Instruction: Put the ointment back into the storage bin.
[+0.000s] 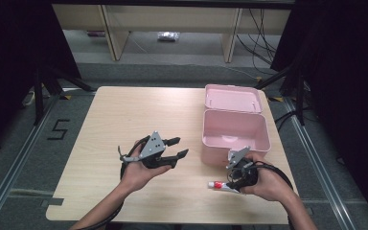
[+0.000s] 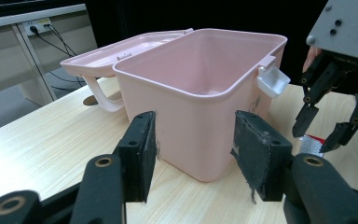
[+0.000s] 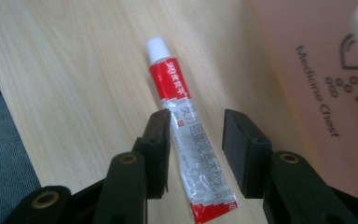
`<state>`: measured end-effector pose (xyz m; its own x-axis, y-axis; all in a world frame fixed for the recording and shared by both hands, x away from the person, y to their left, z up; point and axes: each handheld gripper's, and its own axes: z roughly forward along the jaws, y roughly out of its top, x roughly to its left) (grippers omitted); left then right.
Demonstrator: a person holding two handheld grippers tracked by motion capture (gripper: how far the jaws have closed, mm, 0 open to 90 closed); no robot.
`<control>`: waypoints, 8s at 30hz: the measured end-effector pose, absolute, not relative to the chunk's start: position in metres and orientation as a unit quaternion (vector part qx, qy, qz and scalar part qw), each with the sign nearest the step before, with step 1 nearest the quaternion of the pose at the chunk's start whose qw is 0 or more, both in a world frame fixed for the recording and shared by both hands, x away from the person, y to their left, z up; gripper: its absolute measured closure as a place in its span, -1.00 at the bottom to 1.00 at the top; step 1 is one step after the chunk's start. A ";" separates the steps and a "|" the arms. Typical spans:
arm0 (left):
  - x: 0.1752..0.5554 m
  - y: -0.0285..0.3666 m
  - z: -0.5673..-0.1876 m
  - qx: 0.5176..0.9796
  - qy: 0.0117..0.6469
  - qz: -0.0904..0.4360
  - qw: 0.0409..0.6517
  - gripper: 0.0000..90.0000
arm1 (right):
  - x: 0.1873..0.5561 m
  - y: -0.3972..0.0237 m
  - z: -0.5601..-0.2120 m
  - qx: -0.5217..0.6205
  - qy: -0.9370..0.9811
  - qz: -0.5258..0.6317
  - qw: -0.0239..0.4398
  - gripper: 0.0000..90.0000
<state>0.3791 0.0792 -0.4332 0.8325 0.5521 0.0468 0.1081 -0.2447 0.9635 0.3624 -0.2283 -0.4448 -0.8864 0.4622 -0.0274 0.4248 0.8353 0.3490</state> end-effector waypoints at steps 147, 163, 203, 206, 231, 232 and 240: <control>0.377 0.087 -0.439 0.768 0.221 0.195 0.569 0.08 | 0.381 -0.199 -0.400 0.104 0.994 0.022 0.000 0.61; 0.377 0.087 -0.440 0.769 0.221 0.195 0.568 0.07 | 0.382 -0.199 -0.394 0.100 0.995 0.023 0.003 0.61; 0.376 0.087 -0.442 0.768 0.220 0.193 0.570 0.06 | 0.383 -0.202 -0.378 0.087 0.996 0.028 0.012 0.61; 0.375 0.087 -0.441 0.770 0.221 0.194 0.566 0.06 | 0.383 -0.202 -0.376 0.090 0.996 0.024 0.013 0.61; 0.376 0.086 -0.438 0.771 0.217 0.195 0.565 0.05 | 0.385 -0.204 -0.366 0.081 0.996 0.023 0.015 0.61; 0.376 0.086 -0.438 0.771 0.219 0.195 0.566 0.05 | 0.386 -0.204 -0.365 0.077 0.997 0.024 0.016 0.61; 0.376 0.085 -0.439 0.772 0.218 0.193 0.565 0.05 | 0.388 -0.205 -0.363 0.067 0.997 0.025 0.017 0.61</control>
